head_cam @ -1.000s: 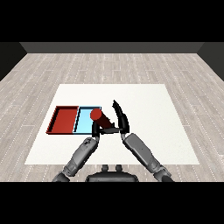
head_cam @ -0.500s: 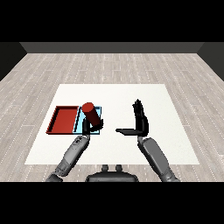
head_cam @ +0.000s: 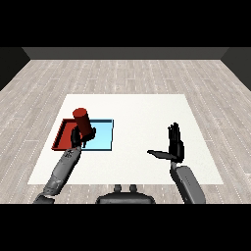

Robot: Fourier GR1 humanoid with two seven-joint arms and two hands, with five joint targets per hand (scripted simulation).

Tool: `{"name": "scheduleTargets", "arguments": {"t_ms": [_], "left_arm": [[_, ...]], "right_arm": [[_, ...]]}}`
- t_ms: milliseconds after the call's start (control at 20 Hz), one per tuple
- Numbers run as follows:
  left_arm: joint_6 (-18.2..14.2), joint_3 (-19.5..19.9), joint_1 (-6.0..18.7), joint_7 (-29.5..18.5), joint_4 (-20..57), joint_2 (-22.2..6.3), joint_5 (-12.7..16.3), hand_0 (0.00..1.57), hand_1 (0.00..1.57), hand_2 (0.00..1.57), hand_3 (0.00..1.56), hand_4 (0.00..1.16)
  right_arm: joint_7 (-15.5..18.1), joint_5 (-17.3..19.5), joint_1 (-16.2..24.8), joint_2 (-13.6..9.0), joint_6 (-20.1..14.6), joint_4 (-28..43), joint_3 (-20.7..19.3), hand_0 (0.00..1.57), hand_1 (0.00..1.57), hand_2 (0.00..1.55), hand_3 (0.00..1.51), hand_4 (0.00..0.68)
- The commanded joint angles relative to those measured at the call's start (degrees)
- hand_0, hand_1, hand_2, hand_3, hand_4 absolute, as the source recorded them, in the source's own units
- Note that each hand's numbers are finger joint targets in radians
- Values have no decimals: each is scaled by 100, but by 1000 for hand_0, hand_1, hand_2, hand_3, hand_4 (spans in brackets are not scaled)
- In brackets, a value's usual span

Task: Pick the red can and put it in the red box

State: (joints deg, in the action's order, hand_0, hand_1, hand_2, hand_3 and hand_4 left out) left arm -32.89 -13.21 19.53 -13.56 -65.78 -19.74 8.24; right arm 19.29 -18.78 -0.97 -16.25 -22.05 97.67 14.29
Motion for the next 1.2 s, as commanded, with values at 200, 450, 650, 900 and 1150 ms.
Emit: {"name": "scheduleTargets", "arguments": {"t_ms": [200,450,650,900,1150], "left_arm": [[448,722,741,-25,1947,-469,-106,1571,1571,1552,1473,1099],[720,924,1636,92,3615,-633,-303,1571,1571,1565,1473,1079],[598,1126,1933,-361,4820,-465,-369,1571,1571,1558,1497,1046],[197,824,2379,690,5749,-206,-758,691,691,720,491,739],[531,1086,2280,833,6236,-421,-566,683,683,691,124,775]], "right_arm": [[-140,177,118,-42,-112,-252,-333,0,0,0,0,0],[-431,173,-216,-193,-3,-582,-537,0,0,0,0,0],[175,263,-339,203,110,-1316,-403,0,0,0,0,0],[128,-133,-477,-26,450,-1589,-865,0,0,0,0,0],[180,10,-738,200,307,-1873,-779,0,0,0,0,0]]}}
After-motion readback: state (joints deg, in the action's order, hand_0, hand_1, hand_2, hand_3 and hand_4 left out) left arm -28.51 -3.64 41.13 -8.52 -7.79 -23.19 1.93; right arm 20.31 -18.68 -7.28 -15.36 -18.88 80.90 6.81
